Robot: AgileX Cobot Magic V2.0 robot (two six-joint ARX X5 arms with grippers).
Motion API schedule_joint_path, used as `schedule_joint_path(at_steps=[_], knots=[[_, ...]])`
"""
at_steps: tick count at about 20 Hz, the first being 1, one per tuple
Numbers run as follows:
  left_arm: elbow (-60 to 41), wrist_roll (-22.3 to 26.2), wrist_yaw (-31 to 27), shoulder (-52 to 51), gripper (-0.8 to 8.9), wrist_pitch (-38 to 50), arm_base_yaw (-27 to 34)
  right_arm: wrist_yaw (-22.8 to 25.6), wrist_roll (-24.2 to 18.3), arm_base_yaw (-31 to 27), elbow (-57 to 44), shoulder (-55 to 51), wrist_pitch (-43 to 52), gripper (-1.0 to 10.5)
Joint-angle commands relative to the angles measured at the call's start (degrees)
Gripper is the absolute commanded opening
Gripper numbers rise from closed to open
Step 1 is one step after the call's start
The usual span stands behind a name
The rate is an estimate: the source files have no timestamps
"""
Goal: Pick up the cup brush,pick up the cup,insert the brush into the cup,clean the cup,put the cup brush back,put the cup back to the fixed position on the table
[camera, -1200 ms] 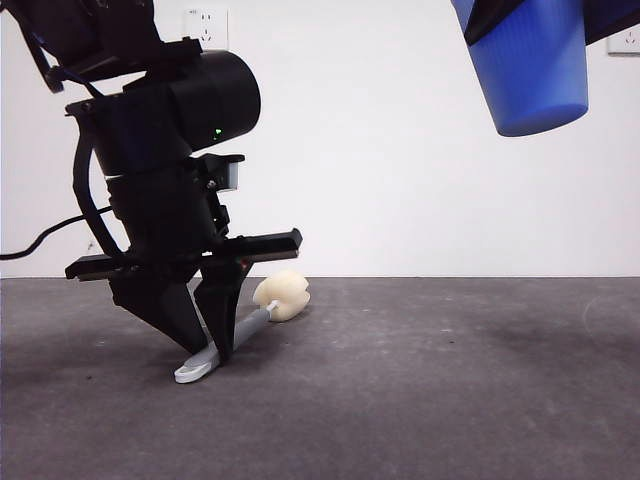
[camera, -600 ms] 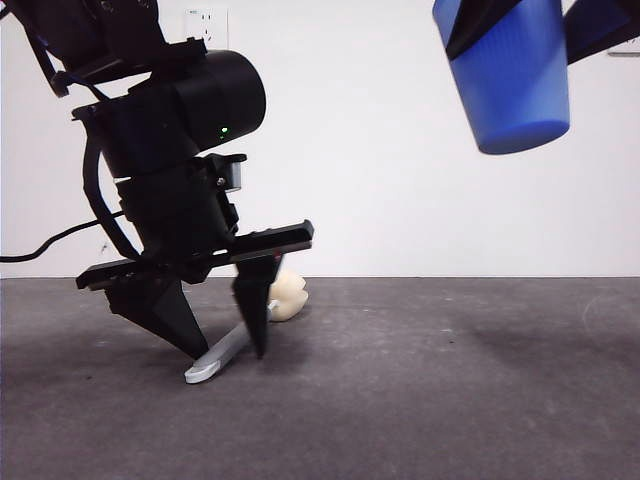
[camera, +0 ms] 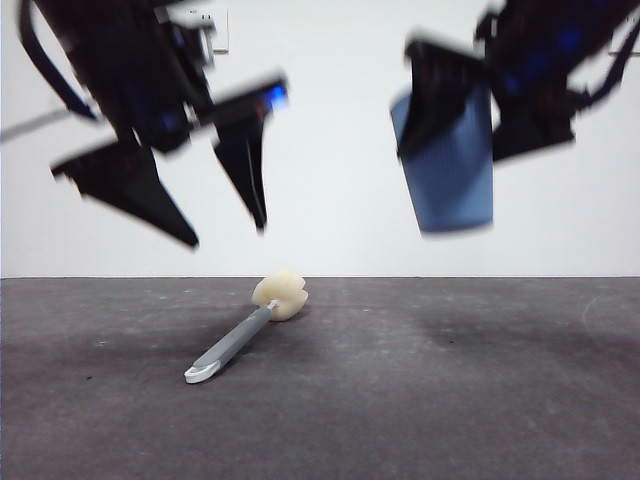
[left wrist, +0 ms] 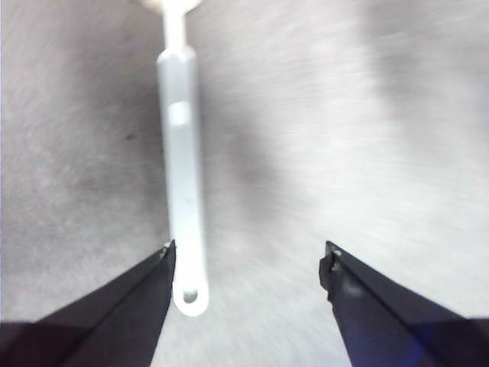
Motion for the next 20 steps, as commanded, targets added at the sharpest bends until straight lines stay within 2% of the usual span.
schedule_joint_path(at_steps=[1, 6, 11, 18, 20], knots=[[-0.4, 2.5, 0.3, -6.6, 3.23, -2.4, 0.1, -3.4, -1.1, -1.4, -2.0, 3.8, 6.6, -0.2], [-0.4, 3.6, 0.2, -19.8, 3.23, -8.3, 0.1, -4.3, -2.7, -4.0, -2.3, 13.6, 17.2, -0.2], [-0.4, 3.6, -0.1, -26.1, 3.23, -12.7, 0.1, -5.8, -4.0, -5.4, -2.3, 21.5, 24.9, -0.2], [-0.4, 5.1, -0.3, -26.7, 3.24, -15.8, 0.1, -5.8, -4.1, -5.5, -2.3, 24.2, 22.2, -0.1], [-0.4, 5.4, -0.9, -26.7, 3.23, -15.8, 0.1, -5.7, -3.9, -5.5, -2.3, 24.1, 20.2, 0.7]])
